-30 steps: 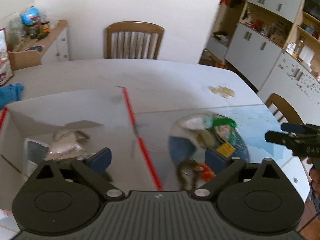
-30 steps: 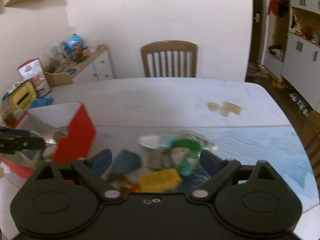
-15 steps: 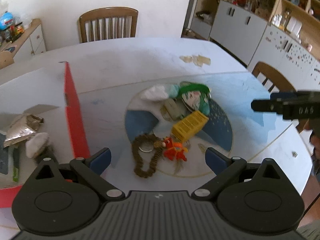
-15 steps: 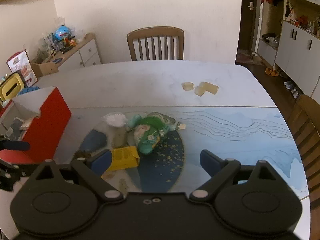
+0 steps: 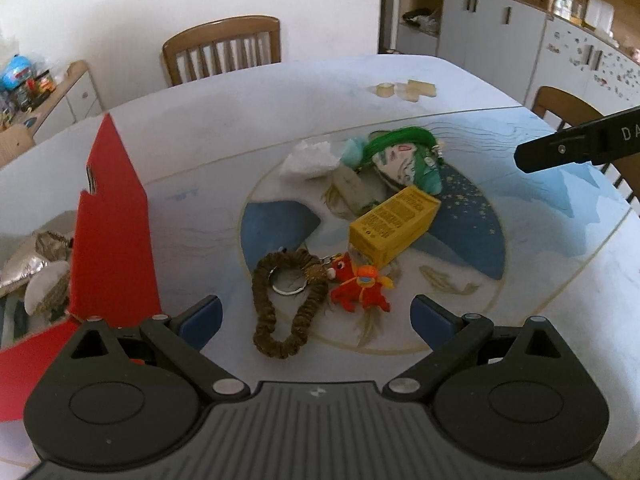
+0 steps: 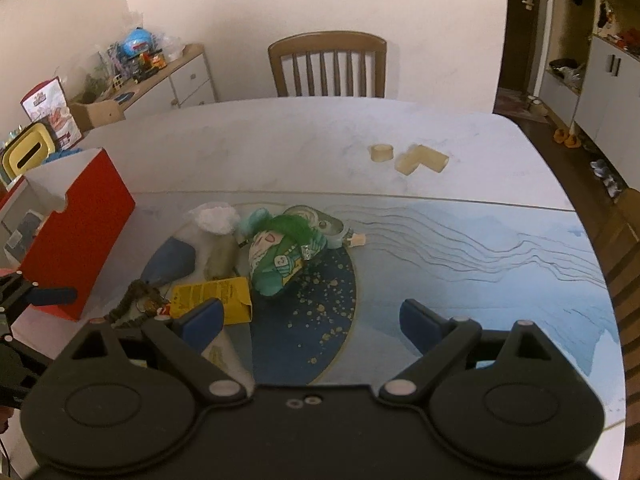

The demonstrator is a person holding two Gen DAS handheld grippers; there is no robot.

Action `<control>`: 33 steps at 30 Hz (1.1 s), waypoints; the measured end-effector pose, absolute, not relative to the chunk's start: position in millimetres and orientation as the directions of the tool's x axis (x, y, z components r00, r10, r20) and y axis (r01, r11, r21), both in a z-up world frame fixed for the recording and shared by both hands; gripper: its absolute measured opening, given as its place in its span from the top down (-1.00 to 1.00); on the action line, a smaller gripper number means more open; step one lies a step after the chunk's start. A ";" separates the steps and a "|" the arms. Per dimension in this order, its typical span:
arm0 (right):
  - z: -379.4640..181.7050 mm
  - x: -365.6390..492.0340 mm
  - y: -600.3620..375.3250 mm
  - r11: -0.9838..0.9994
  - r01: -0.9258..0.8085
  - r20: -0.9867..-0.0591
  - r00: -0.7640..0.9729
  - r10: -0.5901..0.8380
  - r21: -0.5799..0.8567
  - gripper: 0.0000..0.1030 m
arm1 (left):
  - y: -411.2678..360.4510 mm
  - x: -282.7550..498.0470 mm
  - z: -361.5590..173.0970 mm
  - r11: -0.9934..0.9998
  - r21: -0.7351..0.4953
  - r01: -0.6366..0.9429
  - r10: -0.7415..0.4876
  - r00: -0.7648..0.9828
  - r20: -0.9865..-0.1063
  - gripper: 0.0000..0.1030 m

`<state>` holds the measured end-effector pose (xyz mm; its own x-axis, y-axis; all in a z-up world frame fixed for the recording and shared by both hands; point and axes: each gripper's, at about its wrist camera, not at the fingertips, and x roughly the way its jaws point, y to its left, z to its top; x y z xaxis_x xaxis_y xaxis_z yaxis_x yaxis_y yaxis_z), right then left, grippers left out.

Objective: Organize objects
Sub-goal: 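Move both open tools back to the remaining items on the table, then close left tool on the brown beaded keychain strap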

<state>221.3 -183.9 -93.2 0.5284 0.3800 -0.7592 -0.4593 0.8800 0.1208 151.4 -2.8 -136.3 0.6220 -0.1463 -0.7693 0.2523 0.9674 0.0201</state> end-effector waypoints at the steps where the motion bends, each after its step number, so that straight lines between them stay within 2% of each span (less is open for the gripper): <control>1: -95.1 223.5 -183.1 0.881 -0.459 -0.758 0.532 0.377 0.116 -0.82 | -2.5 152.6 -138.7 0.969 0.024 0.246 -0.139 0.623 -0.770 -0.96; 8: -106.2 237.1 -171.7 0.862 -0.486 -0.767 0.494 0.408 0.145 -0.78 | -8.5 153.2 -153.4 0.962 0.107 0.252 -0.081 0.637 -0.767 -0.94; 10: -109.1 236.0 -162.5 0.849 -0.509 -0.772 0.480 0.416 0.141 -0.76 | -9.5 153.7 -155.7 0.959 0.124 0.253 -0.069 0.639 -0.766 -0.88; 15: -117.3 231.2 -137.7 0.817 -0.557 -0.778 0.443 0.446 0.152 -0.73 | -10.0 154.8 -158.8 0.957 0.135 0.258 -0.063 0.635 -0.770 -0.51; 19: -125.8 228.3 -119.0 0.794 -0.587 -0.790 0.408 0.458 0.157 -0.72 | -7.1 157.4 -160.6 0.960 0.113 0.255 -0.072 0.619 -0.782 -0.37; 21: -130.3 227.6 -111.8 0.791 -0.591 -0.796 0.399 0.455 0.156 -0.72 | -6.9 158.4 -160.9 0.960 0.103 0.261 -0.083 0.616 -0.784 -0.18; 26: -140.7 231.6 -100.3 0.804 -0.573 -0.811 0.389 0.438 0.159 -0.72 | -11.5 159.6 -163.7 0.951 0.102 0.292 -0.101 0.605 -0.790 0.00; 28: -143.8 232.8 -97.1 0.808 -0.569 -0.816 0.390 0.427 0.151 -0.72 | -11.5 160.6 -163.6 0.951 0.095 0.293 -0.106 0.602 -0.791 0.00; 33: -148.8 235.9 -92.3 0.812 -0.560 -0.823 0.378 0.424 0.162 -0.62 | -6.6 163.8 -160.9 0.955 0.059 0.291 -0.131 0.590 -0.797 0.36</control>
